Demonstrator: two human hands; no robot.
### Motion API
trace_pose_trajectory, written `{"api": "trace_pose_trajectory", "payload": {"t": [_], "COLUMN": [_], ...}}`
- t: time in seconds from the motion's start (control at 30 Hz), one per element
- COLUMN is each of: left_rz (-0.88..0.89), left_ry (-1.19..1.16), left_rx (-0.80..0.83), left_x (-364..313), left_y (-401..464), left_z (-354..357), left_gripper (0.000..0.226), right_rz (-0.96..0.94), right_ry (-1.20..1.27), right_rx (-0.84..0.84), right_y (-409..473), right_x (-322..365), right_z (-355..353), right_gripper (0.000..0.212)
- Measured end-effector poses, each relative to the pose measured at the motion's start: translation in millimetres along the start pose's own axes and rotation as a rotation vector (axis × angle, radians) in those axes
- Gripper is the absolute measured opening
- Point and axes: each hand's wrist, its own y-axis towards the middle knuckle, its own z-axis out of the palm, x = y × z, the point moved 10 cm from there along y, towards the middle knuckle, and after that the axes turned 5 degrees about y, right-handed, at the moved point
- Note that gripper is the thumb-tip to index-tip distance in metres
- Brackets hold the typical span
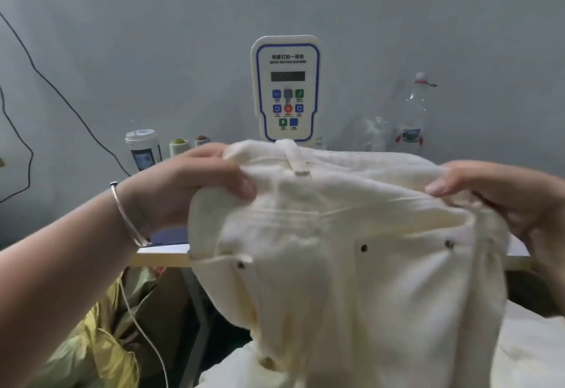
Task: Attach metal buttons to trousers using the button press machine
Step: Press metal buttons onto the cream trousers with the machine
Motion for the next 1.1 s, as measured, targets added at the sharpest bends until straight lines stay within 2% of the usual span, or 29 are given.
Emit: {"api": "trace_pose_trajectory", "payload": {"t": [0.03, 0.1, 0.17, 0.2, 0.23, 0.27, 0.33, 0.37, 0.43, 0.47, 0.53, 0.6, 0.73, 0.77, 0.83, 0.97, 1.03, 1.1], "left_rz": [0.032, 0.062, 0.029, 0.015, 0.009, 0.013, 0.025, 0.022, 0.013, -0.002, -0.040, -0.080, -0.142, -0.172, -0.224, -0.326, -0.299, -0.208], "left_ry": [-0.002, 0.034, 0.082, 0.109, 0.146, 0.201, 0.382, 0.464, 0.496, 0.473, 0.421, 0.475, 0.906, 0.943, 0.897, 0.565, 0.399, 0.442], "left_rx": [-0.059, -0.120, -0.135, -0.143, -0.162, -0.194, -0.262, -0.272, -0.171, -0.048, 0.217, 0.367, 0.286, 0.287, 0.323, 0.327, 0.353, 0.201], "left_x": [-5.3, -11.1, -9.2, -9.3, -10.7, -13.3, -17.8, -17.6, -13.4, -9.0, 0.8, 8.4, 23.8, 30.4, 43.3, 50.6, 37.2, 14.6], "left_y": [2.1, 9.2, 19.4, 24.2, 28.2, 31.3, 34.9, 35.2, 35.2, 32.9, 23.9, 16.4, 17.5, 16.5, 12.3, -9.9, -29.0, -38.8], "left_z": [-1.9, 3.6, 14.2, 19.2, 22.3, 22.8, 17.9, 15.4, 21.1, 30.8, 51.7, 62.6, 48.0, 44.8, 43.3, 35.5, 35.6, 1.4], "left_gripper": [0.027, 0.021, 0.018, 0.018, 0.016, 0.014, 0.021, 0.029, 0.030, 0.032, 0.046, 0.052, 0.056, 0.056, 0.051, 0.052, 0.054, 0.077], "right_rz": [-0.054, -0.214, -0.336, -0.364, -0.407, -0.458, -0.496, -0.451, -0.302, -0.230, -0.097, -0.015, 0.017, 0.016, -0.004, -0.101, -0.140, -0.145], "right_ry": [-0.100, -0.364, -0.443, -0.477, -0.524, -0.570, -0.593, -0.572, -0.500, -0.437, -0.305, -0.236, -0.107, -0.080, -0.073, -0.150, 0.035, 0.227], "right_rx": [-0.008, -0.089, -0.056, -0.011, 0.026, 0.035, -0.082, -0.145, -0.162, -0.115, 0.054, 0.182, 0.320, 0.325, 0.284, 0.169, 0.306, 0.402], "right_y": [2.1, 7.6, 14.7, 18.8, 20.9, 22.0, 23.3, 26.6, 32.1, 33.2, 33.9, 34.5, 34.8, 33.6, 31.0, 24.5, 18.1, 10.0], "right_x": [6.1, 28.3, 46.7, 51.2, 55.7, 57.6, 61.4, 58.5, 47.1, 41.2, 25.9, 13.3, 4.6, 5.8, 11.2, 26.3, 28.3, 27.4], "right_z": [9.6, 26.5, 60.8, 80.5, 101.0, 117.1, 121.8, 112.8, 94.7, 90.9, 94.2, 97.1, 95.5, 94.4, 85.4, 68.4, 81.2, 94.3], "right_gripper": [0.057, 0.087, 0.113, 0.118, 0.113, 0.099, 0.062, 0.050, 0.038, 0.033, 0.030, 0.033, 0.036, 0.034, 0.038, 0.056, 0.047, 0.045]}}
